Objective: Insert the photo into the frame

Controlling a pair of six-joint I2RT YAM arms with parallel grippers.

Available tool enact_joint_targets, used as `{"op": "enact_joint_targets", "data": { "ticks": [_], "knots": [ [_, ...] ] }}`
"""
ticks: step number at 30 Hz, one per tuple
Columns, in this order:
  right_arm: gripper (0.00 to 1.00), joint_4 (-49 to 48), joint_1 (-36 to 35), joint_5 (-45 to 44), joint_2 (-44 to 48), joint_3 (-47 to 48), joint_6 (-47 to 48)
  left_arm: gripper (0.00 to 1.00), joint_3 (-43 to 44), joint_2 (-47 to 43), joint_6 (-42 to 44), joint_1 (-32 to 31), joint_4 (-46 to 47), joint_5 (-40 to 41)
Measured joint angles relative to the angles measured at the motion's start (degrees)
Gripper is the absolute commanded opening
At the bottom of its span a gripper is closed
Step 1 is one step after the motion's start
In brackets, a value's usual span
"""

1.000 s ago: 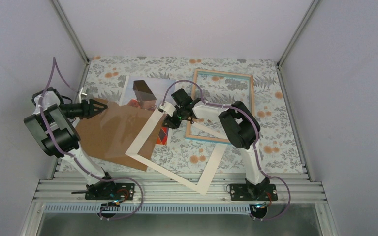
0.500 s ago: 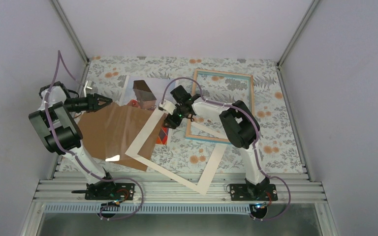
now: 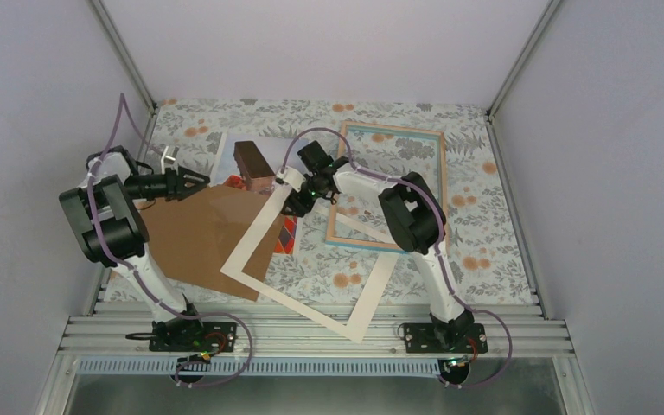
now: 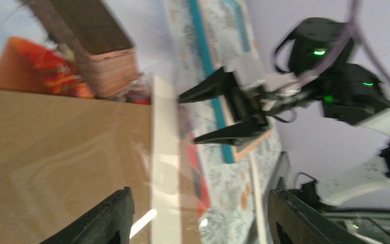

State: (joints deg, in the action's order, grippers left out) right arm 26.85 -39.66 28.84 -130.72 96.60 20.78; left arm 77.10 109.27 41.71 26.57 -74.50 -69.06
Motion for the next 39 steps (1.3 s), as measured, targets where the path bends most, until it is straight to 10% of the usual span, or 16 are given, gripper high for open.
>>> {"op": "enact_joint_targets", "data": {
  "ticks": [12,28,39],
  "knots": [
    [0.41,0.7,-0.6,3.5,7.9,-10.6,1.9,0.78,-0.6,1.4,-15.3,-3.9,20.5,18.9],
    [0.23,1.2,-1.5,5.2,14.1,-23.4,3.3,0.75,41.5,29.0,-3.0,-24.1,4.8,22.9],
    [0.15,-1.7,-1.5,5.6,12.7,-23.0,3.2,0.76,44.7,34.3,-1.0,-26.8,-1.3,24.3]
  ]
}}
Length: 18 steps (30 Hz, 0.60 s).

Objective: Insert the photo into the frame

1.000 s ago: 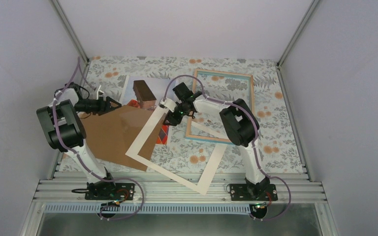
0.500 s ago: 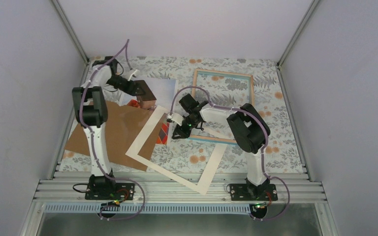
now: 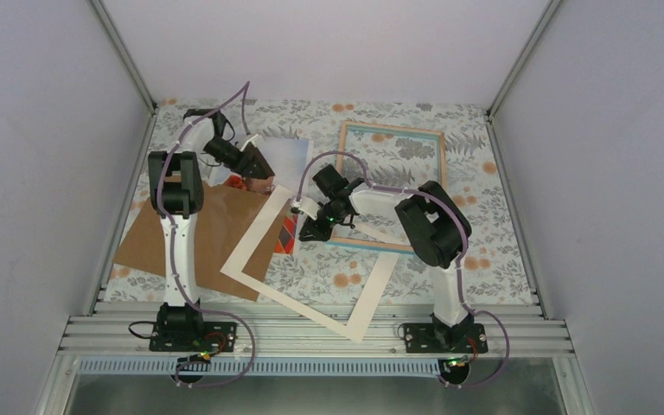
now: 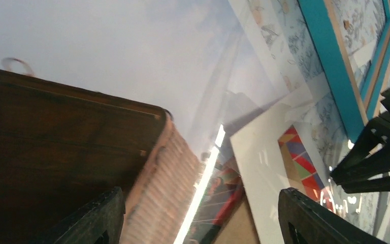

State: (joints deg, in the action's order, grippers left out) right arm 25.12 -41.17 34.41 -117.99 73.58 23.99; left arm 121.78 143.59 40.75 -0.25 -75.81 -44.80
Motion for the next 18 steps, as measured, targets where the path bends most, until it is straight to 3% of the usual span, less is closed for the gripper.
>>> {"op": "enact_joint_targets", "data": {
  "ticks": [12,15,18],
  "knots": [
    [0.09,0.9,0.0,1.2,-4.5,6.0,-0.7,0.74,-10.7,-4.6,3.8,-1.0,0.4,-3.5],
    [0.08,1.4,0.0,1.4,-5.4,7.4,-1.2,0.77,-11.2,-4.6,4.0,-1.0,0.2,-5.0],
    [0.08,2.0,0.0,1.5,-6.2,8.6,-1.6,0.86,-12.1,-4.6,4.4,-1.0,0.3,-7.4]
  ]
}}
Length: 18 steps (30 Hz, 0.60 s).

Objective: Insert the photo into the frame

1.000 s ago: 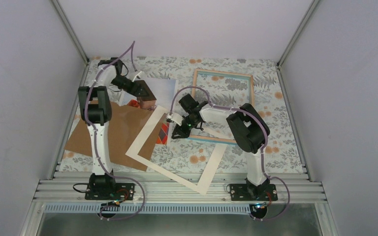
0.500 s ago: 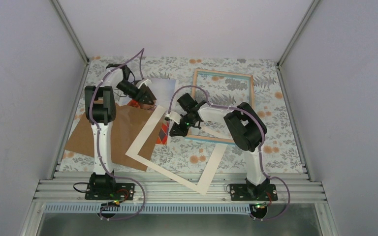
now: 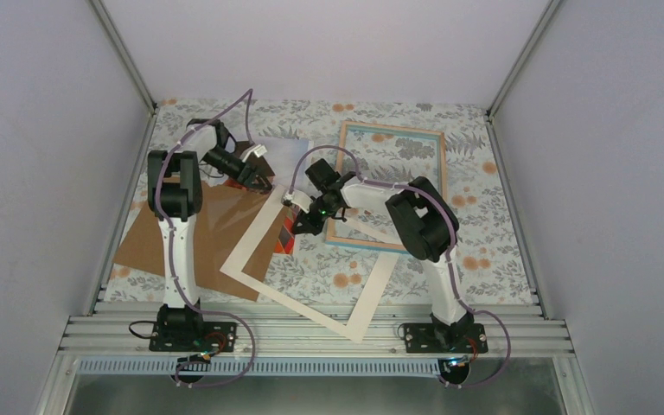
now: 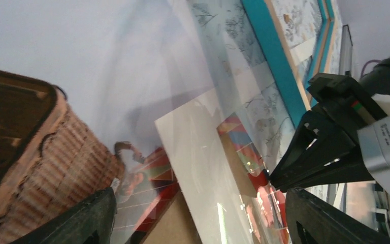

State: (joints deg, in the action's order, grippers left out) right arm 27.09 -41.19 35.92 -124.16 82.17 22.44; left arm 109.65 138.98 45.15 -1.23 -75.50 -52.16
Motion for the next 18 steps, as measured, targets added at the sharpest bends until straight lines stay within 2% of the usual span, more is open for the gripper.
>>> {"op": "enact_joint_targets", "data": {
  "ticks": [3,12,18],
  "knots": [
    [0.08,0.4,0.0,0.1,-0.5,0.8,-0.1,0.94,-1.4,-0.4,0.7,0.0,-0.1,-2.7],
    [0.08,1.2,0.0,0.3,-1.1,1.9,-1.0,0.94,-5.3,-2.5,0.8,0.0,0.2,-6.8],
    [0.08,1.5,0.0,0.3,-1.5,2.5,-1.6,0.94,-11.9,-8.6,0.9,0.0,0.6,-8.5]
  ]
}}
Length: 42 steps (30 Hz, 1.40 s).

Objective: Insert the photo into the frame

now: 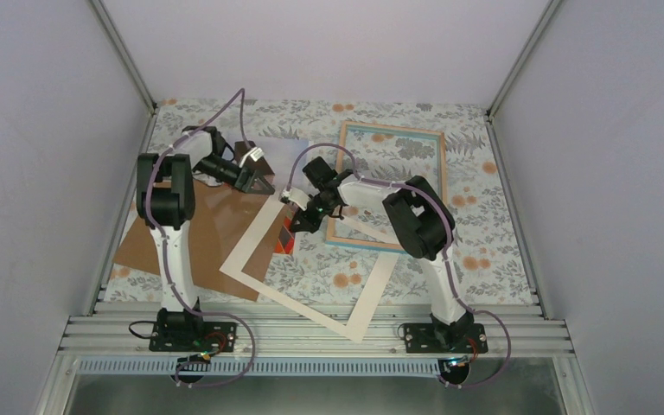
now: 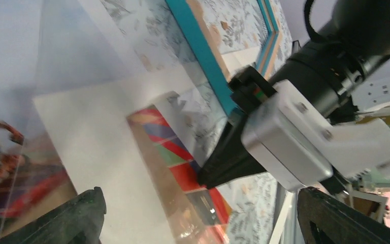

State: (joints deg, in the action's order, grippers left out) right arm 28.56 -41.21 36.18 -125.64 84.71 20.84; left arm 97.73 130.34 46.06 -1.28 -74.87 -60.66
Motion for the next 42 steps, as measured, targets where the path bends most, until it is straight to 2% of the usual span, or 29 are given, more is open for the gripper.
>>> {"op": "enact_joint_targets", "data": {
  "ticks": [5,7,11,14,16,18,20,25,29,34,35,38,42],
  "knots": [
    [0.07,-0.3,0.0,-0.3,-0.2,0.3,-0.5,0.94,-4.9,-3.1,0.0,1.7,-1.2,0.2],
    [0.07,-0.4,0.0,-0.4,-0.2,0.3,-0.7,0.87,-6.6,-3.6,0.0,3.3,-1.2,0.7],
    [0.08,-0.7,0.0,-0.5,-0.2,0.3,-1.0,0.56,-8.3,-4.3,0.0,6.3,-2.2,0.9],
    [0.13,-0.7,0.0,-0.3,-0.2,0.3,-1.0,0.29,-8.3,-4.5,0.0,6.5,-2.3,0.7],
    [0.2,-0.9,0.0,-0.2,0.0,0.3,-1.0,0.14,-7.9,-4.5,0.0,6.3,-2.4,0.6],
    [0.35,-0.8,-0.1,0.1,0.3,0.3,-1.0,0.03,-7.1,-4.5,0.4,5.9,-2.4,1.1],
    [0.49,-0.4,-0.4,0.0,1.1,0.3,-1.0,0.02,-6.3,-4.7,0.0,5.8,-2.4,1.9],
    [0.71,1.1,0.6,0.9,5.7,-0.1,-1.8,0.02,-4.2,-6.9,-0.4,6.4,-2.4,5.0],
    [0.8,-0.3,4.4,4.0,13.8,-1.6,-4.2,0.02,-1.6,-11.4,-1.2,8.7,-2.5,7.1],
    [0.9,-5.6,12.5,9.1,23.2,-4.4,-10.1,0.02,3.7,-19.6,-3.1,13.2,-1.9,6.1],
    [0.97,-6.4,13.7,10.1,23.8,-5.0,-11.4,0.02,4.1,-21.2,-4.0,13.4,-1.3,5.3],
    [1.0,-9.9,18.8,14.7,24.5,-7.4,-18.1,0.02,4.2,-26.6,-10.1,13.2,4.0,2.2],
    [1.0,-15.7,24.0,20.6,24.4,-10.7,-29.0,0.02,3.2,-33.9,-24.9,12.3,19.1,-2.2]
  ]
}}
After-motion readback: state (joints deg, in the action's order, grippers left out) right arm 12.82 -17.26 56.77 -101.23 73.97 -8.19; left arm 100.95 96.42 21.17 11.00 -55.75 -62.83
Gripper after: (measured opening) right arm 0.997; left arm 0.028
